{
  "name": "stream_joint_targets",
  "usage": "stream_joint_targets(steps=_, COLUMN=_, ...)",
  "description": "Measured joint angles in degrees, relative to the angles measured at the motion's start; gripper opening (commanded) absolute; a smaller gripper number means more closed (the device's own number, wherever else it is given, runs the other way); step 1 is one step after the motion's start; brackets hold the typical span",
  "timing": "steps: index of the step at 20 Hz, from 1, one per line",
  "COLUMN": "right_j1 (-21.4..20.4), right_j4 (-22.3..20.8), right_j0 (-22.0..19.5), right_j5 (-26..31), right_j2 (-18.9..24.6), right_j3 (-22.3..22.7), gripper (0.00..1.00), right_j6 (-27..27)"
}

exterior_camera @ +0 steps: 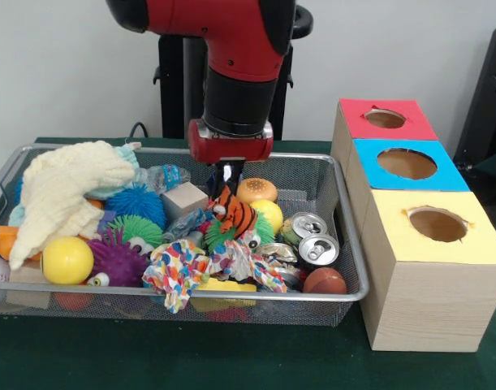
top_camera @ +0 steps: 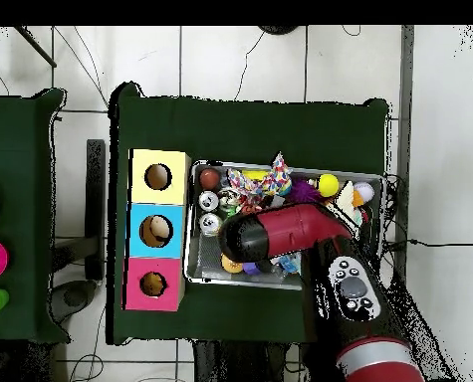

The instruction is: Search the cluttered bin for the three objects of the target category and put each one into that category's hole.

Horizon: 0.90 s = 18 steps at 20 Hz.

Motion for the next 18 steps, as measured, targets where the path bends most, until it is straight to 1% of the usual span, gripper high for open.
stream_joint_targets(steps=4, right_j1=-0.53, right_j4=-0.81, right_j0=2.84, right_j5=-1.7, right_j2=-0.22, right_j3=0.11, gripper=0.0, right_j6=0.0)
stream_joint_targets(steps=8, right_j1=-0.79, right_j4=-0.8, right_j0=3.95, right_j5=-2.86, right_j2=-0.2, right_j3=0.17, gripper=0.0, right_j6=0.0)
stream_joint_targets(steps=13, right_j1=-1.13, right_j4=0.0, right_j0=4.08, right_j5=-4.27, right_j2=-0.19, right_j3=0.27, gripper=0.0, right_j6=0.0)
stream_joint_targets(steps=14, right_j1=-1.74, right_j4=0.94, right_j0=3.97, right_j5=-4.27, right_j2=-0.2, right_j3=0.28, gripper=0.0, right_j6=0.0)
stream_joint_targets(steps=18, right_j1=-2.92, right_j4=2.22, right_j0=4.01, right_j5=-4.27, right_j2=-0.21, right_j3=0.32, gripper=0.0, right_j6=0.0)
